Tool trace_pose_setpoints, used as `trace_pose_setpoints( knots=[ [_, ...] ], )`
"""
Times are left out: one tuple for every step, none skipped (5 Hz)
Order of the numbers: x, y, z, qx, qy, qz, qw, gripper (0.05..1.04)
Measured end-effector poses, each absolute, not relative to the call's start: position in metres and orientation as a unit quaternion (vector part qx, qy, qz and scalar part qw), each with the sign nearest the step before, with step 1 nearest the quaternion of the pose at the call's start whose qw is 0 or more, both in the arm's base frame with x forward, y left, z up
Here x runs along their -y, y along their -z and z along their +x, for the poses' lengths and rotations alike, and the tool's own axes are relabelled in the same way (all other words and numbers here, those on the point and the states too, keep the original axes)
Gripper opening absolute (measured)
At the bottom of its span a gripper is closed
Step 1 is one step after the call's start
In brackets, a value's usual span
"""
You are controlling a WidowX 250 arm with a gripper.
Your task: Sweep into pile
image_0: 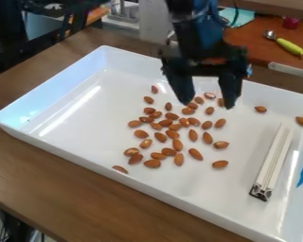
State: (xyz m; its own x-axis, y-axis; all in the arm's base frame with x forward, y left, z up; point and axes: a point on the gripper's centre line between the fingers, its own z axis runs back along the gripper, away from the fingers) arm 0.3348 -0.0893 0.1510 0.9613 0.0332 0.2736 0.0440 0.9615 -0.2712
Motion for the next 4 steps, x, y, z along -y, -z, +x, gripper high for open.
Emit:
trace_pose_setpoints(
  knots=[
    [0.113, -0.145, 0.339, 0.150, 0.008, -0.146, 0.978, 1.001],
    [0.128, -0.136, 0.343, 0.155, -0.003, -0.151, 0.976, 1.001],
    [0.141, -0.129, 0.346, 0.161, -0.008, -0.152, 0.975, 1.001],
    [0.153, -0.113, 0.343, 0.145, -0.007, -0.145, 0.979, 1.001]
  ],
)
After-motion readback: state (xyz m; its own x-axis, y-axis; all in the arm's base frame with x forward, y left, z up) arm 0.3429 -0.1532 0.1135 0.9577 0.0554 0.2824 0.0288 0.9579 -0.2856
